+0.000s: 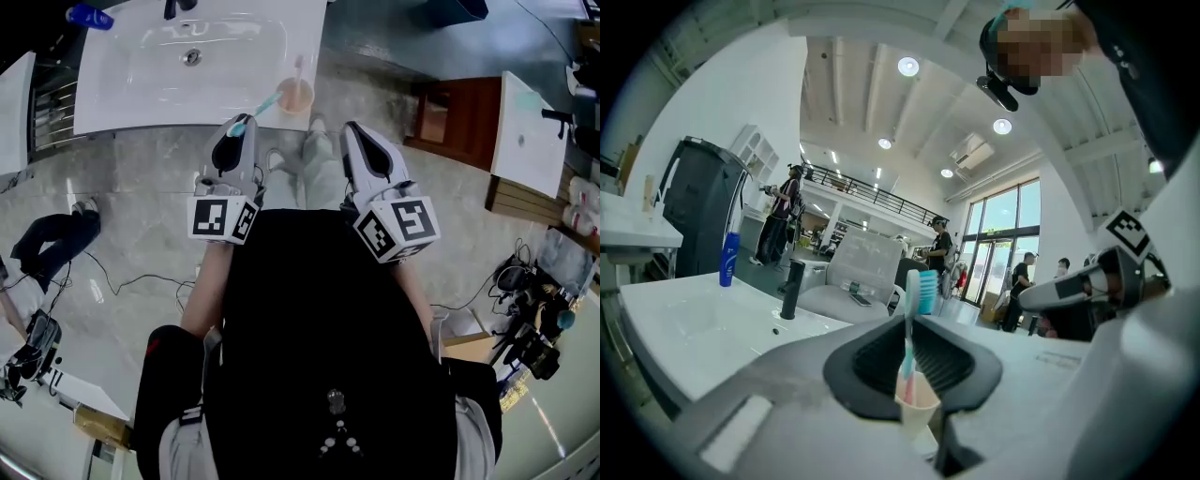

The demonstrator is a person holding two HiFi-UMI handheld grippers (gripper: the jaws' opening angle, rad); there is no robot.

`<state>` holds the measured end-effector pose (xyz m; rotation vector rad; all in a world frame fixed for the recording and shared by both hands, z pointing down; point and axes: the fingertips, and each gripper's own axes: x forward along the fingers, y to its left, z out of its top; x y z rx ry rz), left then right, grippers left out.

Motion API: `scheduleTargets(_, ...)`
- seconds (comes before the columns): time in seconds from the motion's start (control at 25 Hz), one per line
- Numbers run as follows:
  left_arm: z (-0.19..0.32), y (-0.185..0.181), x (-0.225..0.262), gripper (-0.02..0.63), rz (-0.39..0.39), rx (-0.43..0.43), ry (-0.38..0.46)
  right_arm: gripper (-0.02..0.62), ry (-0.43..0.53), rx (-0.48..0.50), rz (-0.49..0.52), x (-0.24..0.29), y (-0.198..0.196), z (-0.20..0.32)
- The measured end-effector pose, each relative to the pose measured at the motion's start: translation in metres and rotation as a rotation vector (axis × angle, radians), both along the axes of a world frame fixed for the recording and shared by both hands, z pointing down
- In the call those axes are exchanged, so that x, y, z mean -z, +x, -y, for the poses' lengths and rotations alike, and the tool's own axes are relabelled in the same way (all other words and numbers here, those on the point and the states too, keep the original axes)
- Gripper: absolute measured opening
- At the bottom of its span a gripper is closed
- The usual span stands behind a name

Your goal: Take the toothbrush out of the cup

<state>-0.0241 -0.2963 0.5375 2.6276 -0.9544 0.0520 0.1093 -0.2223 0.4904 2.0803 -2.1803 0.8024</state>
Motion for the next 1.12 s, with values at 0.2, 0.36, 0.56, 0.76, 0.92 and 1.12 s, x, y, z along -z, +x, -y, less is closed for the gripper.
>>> scheduleTargets(0.2, -0.003, -0.012, 0.015, 0.027, -0.007, 0.008, 0.025, 0.002, 0.031, 0.002, -0.006, 0.009, -0.007, 0.001)
scheduleTargets(0.36, -0.004, -0.019, 0.031, 0.028, -0.015, 0.013, 0.059, 0.002, 0.054, 0.012, -0.017, 0.017, -0.013, 0.002)
scheduleTargets(0.56, -0.003, -0.024, 0.057, 0.026, -0.014, 0.011, 0.122, 0.002, 0.090, 0.008, -0.031, 0.033, -0.016, 0.002)
scheduleTargets(0.76, 0.008, -0.028, 0.076, 0.026, -0.003, 0.057, 0.149, 0.002, 0.132, -0.002, -0.038, 0.048, -0.015, 0.004)
scheduleTargets(0.92, 0.006, -0.027, 0.093, 0.028, -0.007, 0.057, 0.165, 0.002, 0.156, -0.006, -0.042, 0.058, -0.016, 0.001)
scheduleTargets(1.12, 0.006, -0.027, 0.115, 0.026, -0.027, 0.054, 0.198, 0.002, 0.200, -0.022, -0.052, 0.074, -0.014, 0.006)
